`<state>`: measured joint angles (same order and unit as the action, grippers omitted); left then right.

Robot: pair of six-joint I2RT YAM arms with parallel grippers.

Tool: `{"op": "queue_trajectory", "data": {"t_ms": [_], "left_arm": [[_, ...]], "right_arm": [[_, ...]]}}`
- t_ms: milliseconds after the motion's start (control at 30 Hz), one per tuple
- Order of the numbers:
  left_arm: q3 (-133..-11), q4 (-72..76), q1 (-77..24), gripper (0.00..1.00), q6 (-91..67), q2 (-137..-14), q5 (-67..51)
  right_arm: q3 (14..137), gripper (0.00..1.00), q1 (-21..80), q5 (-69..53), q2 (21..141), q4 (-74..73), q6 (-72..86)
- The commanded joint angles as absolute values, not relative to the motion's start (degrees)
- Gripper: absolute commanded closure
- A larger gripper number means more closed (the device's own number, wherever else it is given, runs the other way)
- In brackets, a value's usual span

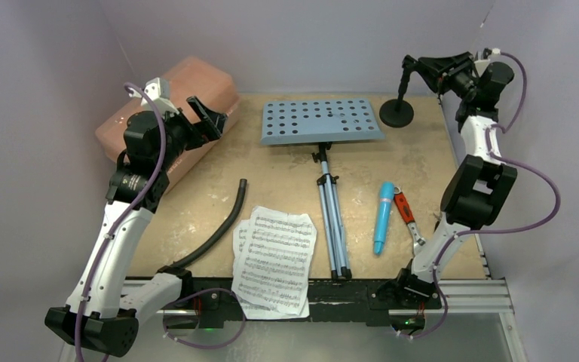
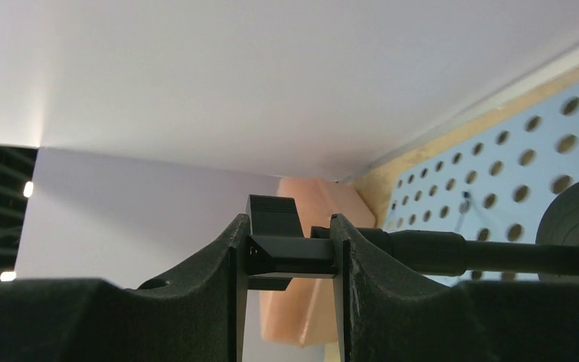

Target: Set up the instrument practice props

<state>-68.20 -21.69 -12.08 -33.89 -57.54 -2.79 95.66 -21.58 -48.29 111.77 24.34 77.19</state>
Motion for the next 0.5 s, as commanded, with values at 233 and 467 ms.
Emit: {"op": "queue_trajectory", "data": {"t_ms": [233,467], "left_arm": [[-67.6,-18.0,-11.9,0.01,-36.0,-58.4,-7.3],[-67.1,-17.1,-11.9,0.01,-36.4,-58.5,-7.4]], "right_arm": [[80.6,1.00,-28.9,-47.5,103.9,30.6,73.3],[80.5,1.00,-31.8,-49.0,104.1,29.7,71.5]]}}
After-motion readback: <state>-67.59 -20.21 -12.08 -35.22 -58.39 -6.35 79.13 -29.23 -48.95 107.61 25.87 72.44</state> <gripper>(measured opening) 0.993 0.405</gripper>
